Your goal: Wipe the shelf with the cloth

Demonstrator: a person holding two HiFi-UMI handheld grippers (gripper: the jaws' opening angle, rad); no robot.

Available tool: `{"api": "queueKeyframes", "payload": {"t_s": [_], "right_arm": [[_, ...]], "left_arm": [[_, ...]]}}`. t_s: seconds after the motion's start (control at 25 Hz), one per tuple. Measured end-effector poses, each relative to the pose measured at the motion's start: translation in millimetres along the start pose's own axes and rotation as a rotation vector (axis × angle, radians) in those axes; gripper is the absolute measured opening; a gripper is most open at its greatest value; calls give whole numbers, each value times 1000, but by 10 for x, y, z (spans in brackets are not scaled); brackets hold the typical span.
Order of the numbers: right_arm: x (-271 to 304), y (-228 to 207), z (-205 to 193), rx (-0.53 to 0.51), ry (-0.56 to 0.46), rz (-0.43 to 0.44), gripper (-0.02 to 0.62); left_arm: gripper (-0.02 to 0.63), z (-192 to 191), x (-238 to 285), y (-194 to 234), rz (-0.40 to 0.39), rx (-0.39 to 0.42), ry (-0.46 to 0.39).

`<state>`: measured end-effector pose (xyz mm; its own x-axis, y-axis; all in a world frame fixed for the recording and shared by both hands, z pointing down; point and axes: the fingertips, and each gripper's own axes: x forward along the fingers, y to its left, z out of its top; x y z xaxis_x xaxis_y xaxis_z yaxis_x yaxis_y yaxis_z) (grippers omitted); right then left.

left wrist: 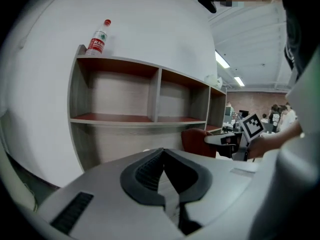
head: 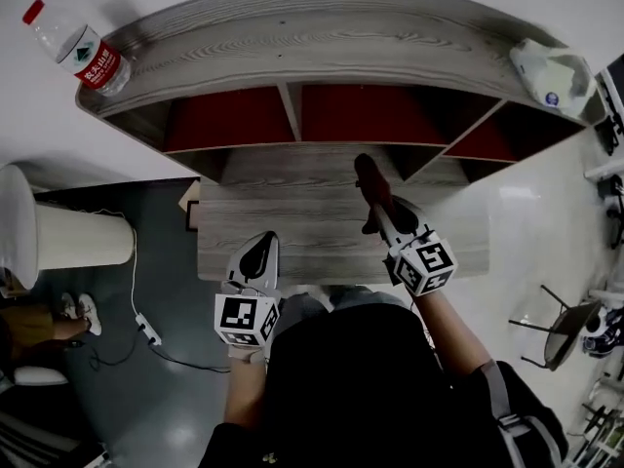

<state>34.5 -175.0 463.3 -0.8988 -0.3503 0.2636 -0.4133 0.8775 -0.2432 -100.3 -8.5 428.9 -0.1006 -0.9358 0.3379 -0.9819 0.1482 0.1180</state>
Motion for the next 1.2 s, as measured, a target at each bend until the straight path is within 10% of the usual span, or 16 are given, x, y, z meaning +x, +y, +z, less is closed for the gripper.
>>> {"api": "queueKeyframes", "payload": {"t_s": [1.2], "right_arm": [[2979, 1644, -1169, -98, 270, 99, 57]], "left_arm": [[6, -742, -963, 2022, 208, -167, 138]]}}
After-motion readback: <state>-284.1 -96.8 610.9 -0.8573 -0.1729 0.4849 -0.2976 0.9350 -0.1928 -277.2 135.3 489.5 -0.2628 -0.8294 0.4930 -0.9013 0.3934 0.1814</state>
